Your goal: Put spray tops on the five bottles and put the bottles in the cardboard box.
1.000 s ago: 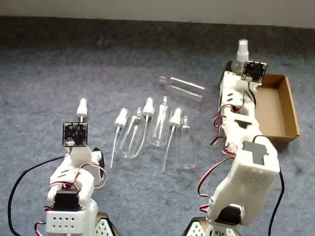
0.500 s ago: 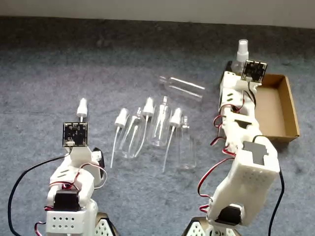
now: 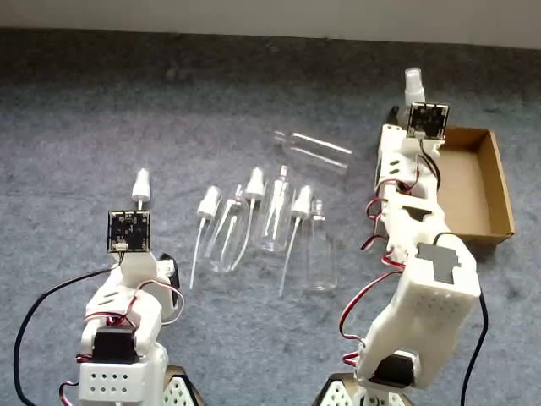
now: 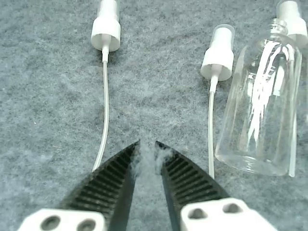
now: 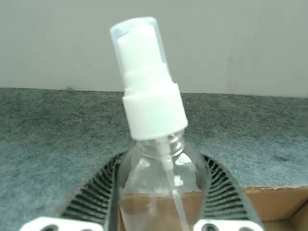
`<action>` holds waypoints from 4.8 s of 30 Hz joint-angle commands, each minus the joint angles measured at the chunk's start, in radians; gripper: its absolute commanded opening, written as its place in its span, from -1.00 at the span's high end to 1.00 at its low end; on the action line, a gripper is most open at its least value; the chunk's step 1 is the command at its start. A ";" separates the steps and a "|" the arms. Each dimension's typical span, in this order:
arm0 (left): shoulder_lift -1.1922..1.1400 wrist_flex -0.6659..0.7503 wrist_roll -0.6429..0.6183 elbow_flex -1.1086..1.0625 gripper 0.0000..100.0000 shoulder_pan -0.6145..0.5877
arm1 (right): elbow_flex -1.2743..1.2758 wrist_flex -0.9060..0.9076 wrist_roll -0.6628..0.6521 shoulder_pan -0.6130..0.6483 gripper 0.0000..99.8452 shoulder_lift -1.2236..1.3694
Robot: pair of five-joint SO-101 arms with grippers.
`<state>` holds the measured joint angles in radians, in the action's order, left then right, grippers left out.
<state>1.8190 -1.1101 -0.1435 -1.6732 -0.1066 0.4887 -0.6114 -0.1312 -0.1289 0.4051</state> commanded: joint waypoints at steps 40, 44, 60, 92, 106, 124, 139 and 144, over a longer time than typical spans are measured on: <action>0.008 0.020 0.000 -0.021 0.99 0.019 | 0.035 -0.015 0.078 0.008 0.48 -0.018; 0.008 0.020 0.000 -0.021 0.99 0.019 | 0.065 -0.015 0.020 0.028 0.37 -0.018; 0.008 0.023 0.000 -0.021 0.99 0.019 | 0.071 -0.015 0.018 0.021 0.36 -0.024; 0.008 0.025 0.000 -0.021 0.99 0.019 | 0.131 0.607 0.023 -0.001 0.36 -0.496; 0.007 0.025 0.000 -0.021 0.99 0.018 | 0.131 1.132 0.018 0.002 0.36 -0.840; 0.007 0.020 0.000 -0.021 0.99 0.018 | 0.122 1.693 0.038 0.260 0.37 -1.129; 0.007 0.020 0.000 -0.021 0.99 0.018 | 0.117 1.773 0.209 0.449 0.37 -1.125; 0.007 0.020 -0.002 -0.021 0.99 0.018 | 0.053 1.817 0.209 0.449 0.37 -1.098</action>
<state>1.8190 -1.1055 -0.1435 -1.6732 -0.1051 0.6222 1.1638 0.0637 0.3084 -0.6905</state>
